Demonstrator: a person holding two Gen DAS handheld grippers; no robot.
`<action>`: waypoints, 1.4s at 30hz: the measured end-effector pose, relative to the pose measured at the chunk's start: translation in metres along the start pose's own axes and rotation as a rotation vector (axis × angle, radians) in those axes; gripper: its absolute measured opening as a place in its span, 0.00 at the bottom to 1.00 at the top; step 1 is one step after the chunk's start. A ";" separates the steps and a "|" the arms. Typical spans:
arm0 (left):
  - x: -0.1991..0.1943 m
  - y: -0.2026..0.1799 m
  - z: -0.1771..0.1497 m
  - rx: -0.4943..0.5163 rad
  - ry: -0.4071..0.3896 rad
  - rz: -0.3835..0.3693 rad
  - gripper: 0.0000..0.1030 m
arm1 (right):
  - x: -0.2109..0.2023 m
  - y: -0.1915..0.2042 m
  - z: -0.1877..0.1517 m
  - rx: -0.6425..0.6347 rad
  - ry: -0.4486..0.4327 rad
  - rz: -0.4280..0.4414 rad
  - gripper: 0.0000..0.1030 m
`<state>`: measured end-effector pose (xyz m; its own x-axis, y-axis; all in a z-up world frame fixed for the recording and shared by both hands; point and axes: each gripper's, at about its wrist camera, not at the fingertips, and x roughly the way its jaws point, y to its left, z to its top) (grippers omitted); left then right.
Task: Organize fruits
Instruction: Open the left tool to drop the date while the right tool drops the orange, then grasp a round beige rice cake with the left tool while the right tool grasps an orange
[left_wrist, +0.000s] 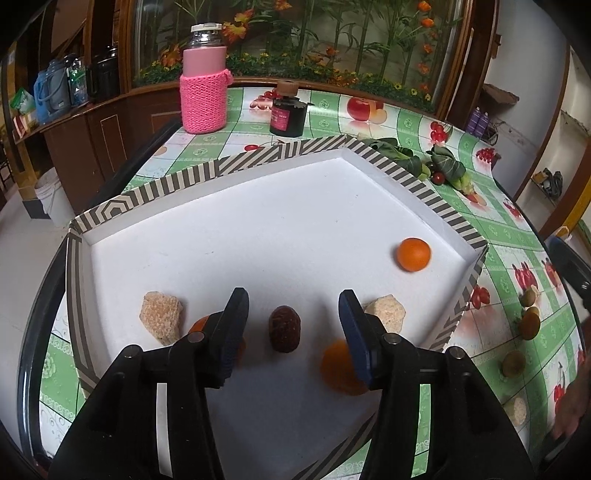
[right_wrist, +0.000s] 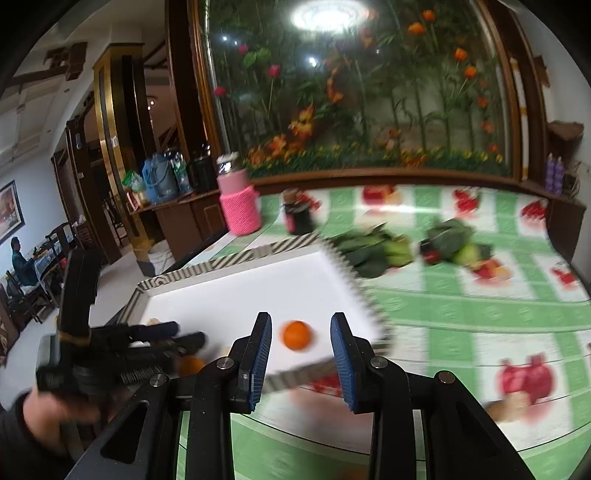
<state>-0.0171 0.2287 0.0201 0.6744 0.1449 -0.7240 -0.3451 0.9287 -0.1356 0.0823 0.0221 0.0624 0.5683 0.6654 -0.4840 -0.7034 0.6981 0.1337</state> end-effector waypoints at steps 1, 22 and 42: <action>-0.001 0.001 0.000 -0.003 -0.003 0.003 0.49 | -0.010 -0.011 -0.003 -0.008 -0.015 -0.018 0.31; -0.040 -0.137 -0.058 0.592 0.090 -0.605 0.49 | -0.029 -0.091 -0.062 0.044 0.211 -0.055 0.31; -0.035 -0.145 -0.066 0.641 0.067 -0.542 0.26 | -0.014 -0.079 -0.066 -0.034 0.282 -0.111 0.30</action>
<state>-0.0333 0.0663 0.0207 0.5928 -0.3785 -0.7109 0.4665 0.8809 -0.0800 0.1016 -0.0597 0.0020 0.5050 0.4828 -0.7154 -0.6604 0.7498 0.0398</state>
